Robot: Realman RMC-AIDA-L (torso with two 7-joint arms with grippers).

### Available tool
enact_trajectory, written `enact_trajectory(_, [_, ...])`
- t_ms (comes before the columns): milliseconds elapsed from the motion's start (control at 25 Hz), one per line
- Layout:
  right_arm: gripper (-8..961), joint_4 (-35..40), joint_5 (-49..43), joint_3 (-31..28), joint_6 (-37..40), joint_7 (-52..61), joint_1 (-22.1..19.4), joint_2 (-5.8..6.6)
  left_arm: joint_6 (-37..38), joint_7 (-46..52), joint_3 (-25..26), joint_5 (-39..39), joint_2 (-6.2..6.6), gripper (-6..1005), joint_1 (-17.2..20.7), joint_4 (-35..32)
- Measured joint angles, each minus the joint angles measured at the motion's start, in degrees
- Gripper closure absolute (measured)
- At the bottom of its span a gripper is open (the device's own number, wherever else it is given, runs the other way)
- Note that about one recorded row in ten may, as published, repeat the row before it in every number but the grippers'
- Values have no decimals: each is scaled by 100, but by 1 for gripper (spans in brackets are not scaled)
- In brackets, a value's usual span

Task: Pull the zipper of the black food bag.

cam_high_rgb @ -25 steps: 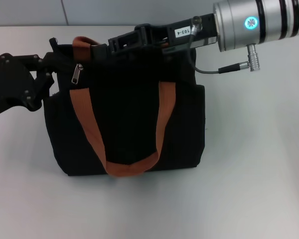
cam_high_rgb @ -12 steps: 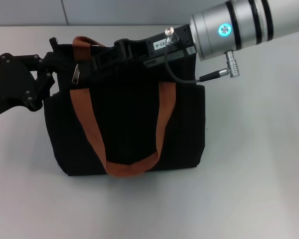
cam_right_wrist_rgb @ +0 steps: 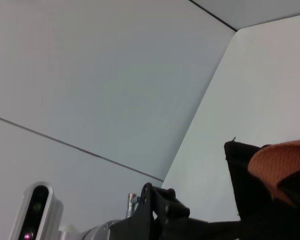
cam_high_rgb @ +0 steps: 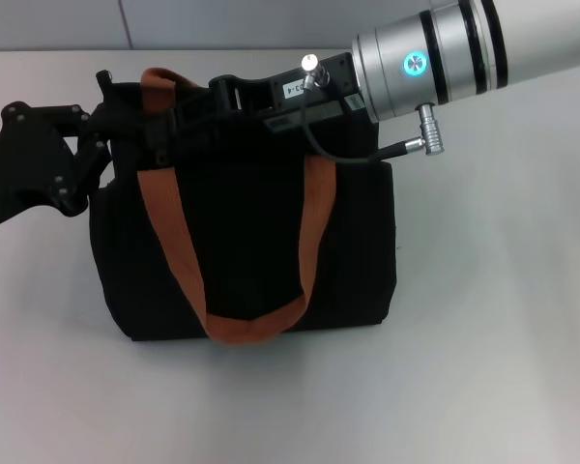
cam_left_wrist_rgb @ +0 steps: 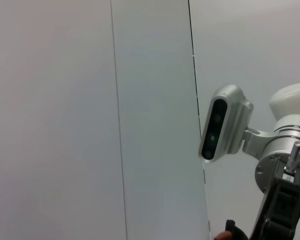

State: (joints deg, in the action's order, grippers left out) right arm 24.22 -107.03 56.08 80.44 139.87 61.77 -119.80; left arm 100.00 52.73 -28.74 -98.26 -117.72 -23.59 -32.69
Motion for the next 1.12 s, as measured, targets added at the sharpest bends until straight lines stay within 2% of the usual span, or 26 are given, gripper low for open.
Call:
enact_trajectory(440, [589,-120,149,138,-129,-96,31,-12,164,56,2,6,-63,1000,-146,2])
enact_trajectory(840, [590,-95,151,203,-202,-202,46,-9,173,76,-14,2,-67,997,-290,63])
enact_trajectory(1120, [593,-43,149,177,-201,-254,32,-2,183,79,10,113,-30,994,-219,70])
